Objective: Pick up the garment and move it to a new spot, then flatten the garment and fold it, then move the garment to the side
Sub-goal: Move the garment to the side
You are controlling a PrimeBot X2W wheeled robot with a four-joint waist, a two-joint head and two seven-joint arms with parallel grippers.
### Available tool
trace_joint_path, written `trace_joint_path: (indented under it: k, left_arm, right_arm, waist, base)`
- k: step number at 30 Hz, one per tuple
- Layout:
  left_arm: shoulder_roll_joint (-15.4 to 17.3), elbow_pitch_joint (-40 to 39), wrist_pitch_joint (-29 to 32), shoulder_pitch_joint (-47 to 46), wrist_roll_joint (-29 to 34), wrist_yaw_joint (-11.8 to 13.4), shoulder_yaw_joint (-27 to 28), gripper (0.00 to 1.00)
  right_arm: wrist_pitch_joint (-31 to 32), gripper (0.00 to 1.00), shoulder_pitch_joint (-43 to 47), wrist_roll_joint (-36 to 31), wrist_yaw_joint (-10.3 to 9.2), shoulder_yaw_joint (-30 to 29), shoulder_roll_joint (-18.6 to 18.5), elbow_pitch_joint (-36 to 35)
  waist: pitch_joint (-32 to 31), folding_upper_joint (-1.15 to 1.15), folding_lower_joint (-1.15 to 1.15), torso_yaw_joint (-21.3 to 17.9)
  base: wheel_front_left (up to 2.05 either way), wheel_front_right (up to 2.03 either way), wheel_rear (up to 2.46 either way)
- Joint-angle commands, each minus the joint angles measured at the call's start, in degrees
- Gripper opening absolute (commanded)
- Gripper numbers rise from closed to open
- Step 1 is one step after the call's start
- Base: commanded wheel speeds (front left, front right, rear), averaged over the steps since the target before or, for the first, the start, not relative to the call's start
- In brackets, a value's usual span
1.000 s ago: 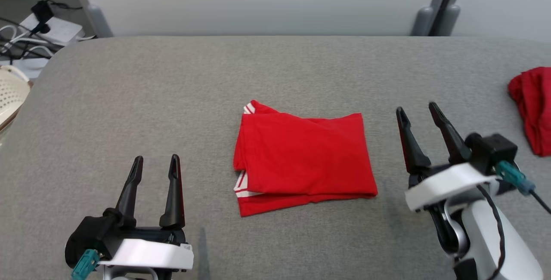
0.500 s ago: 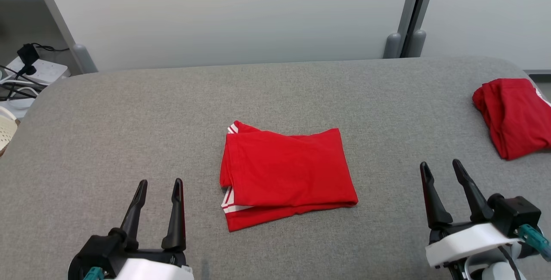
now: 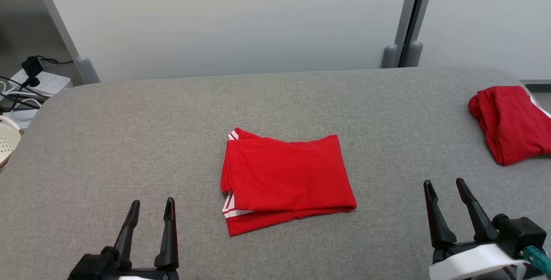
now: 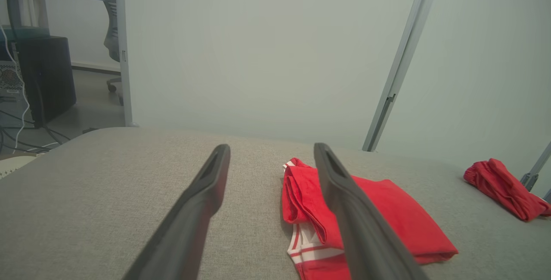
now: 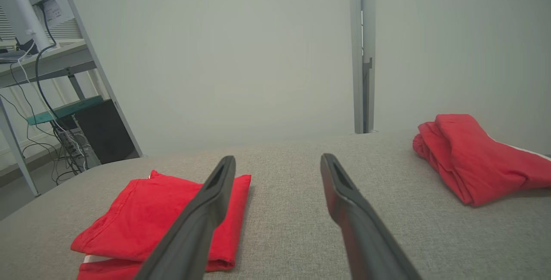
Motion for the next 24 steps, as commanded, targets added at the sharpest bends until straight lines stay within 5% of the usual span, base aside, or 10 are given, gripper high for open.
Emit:
trace_joint_path:
  k: [1,16,24]
  left_arm:
    - [0.3,-1.7,-0.3,-1.4,0.3,-0.5,1.7,1.0]
    - [0.3,-1.9,-0.3,-1.6,0.4,-0.7,1.8,1.0]
    - [0.3,-2.0,-0.3,-2.0,-0.9,-0.6,1.0,1.0]
  right_arm:
    - [-0.8,1.0,-0.5,0.2,0.01,1.2,-0.1,-1.9]
    - [-0.8,1.0,-0.6,1.7,0.01,1.9,0.4,-0.6]
    - [-0.7,1.0,-6.8,12.1,0.01,4.9,1.2,12.7]
  waist:
    - [-0.1,0.0,0.0,0.2]
    - [0.3,0.0,0.0,0.6]
    - [1.3,0.0,0.0,1.6]
  base:
    - [0.0,0.0,0.0]
    - [0.0,0.0,0.0]
    - [0.0,0.0,0.0]
